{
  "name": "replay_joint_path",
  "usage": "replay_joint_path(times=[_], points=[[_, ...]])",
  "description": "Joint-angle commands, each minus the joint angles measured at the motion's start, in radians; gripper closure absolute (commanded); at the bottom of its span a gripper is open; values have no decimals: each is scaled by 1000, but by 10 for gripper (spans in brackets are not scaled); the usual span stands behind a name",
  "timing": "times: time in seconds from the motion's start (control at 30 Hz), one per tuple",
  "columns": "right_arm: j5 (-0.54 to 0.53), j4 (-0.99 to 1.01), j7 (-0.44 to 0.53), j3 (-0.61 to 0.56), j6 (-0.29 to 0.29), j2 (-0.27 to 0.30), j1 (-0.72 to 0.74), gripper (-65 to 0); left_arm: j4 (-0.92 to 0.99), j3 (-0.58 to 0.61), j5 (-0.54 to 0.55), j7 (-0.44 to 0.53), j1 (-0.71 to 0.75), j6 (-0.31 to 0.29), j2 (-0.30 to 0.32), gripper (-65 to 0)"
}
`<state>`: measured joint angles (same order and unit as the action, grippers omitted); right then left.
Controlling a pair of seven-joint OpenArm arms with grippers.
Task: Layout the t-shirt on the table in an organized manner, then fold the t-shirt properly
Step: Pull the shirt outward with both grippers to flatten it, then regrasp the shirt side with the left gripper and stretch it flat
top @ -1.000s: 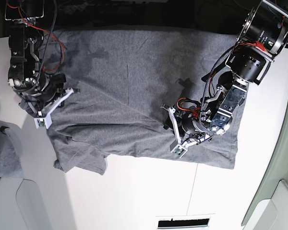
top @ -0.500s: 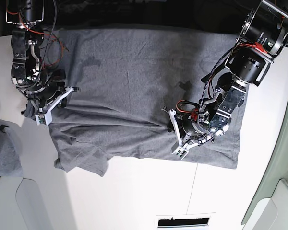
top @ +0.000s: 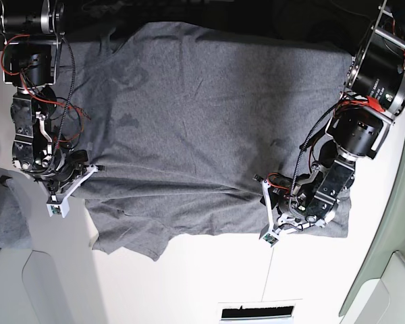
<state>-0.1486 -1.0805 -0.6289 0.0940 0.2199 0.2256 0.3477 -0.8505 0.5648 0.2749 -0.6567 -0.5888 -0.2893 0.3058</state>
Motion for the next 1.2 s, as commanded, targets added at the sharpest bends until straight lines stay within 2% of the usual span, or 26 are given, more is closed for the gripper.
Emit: replay_joint_path(times=[0.0,0.1,0.17,0.3,0.47,0.6,0.73,0.87,0.97,1.17], points=[[-5,-20,18,3,1,10,27,0,-42,-4,29,7,-43,-21,13,-215],[-9,-71,-8,3,1,10,9,0,-175,-4,124,-10,-28,-48,76,-215],[-9,-135,-39,3,1,10,-25,0,-292,-4,179,-38,1,-57,137,-215],[-22,-284,-99,3,2,10,-132,0,-509,-4,250,-109,116,-119,262,-215],[-43,-395,-100,4,2,17,-275,0,-645,-5,253,-111,292,-119,386,-214],[-58,-452,-88,5,32,29,-393,0,-693,-55,252,-109,453,-124,441,-214],[-58,-454,-61,5,55,29,-454,0,-681,-145,247,-60,557,-147,436,-214],[-58,-418,-51,4,54,29,-470,0,-589,-156,92,2,559,-148,364,-214],[-58,-369,-16,4,54,29,-470,0,-441,-156,14,12,493,-114,275,-214],[-58,-309,3,5,36,28,-459,0,-87,-156,-7,75,267,-115,130,-214]])
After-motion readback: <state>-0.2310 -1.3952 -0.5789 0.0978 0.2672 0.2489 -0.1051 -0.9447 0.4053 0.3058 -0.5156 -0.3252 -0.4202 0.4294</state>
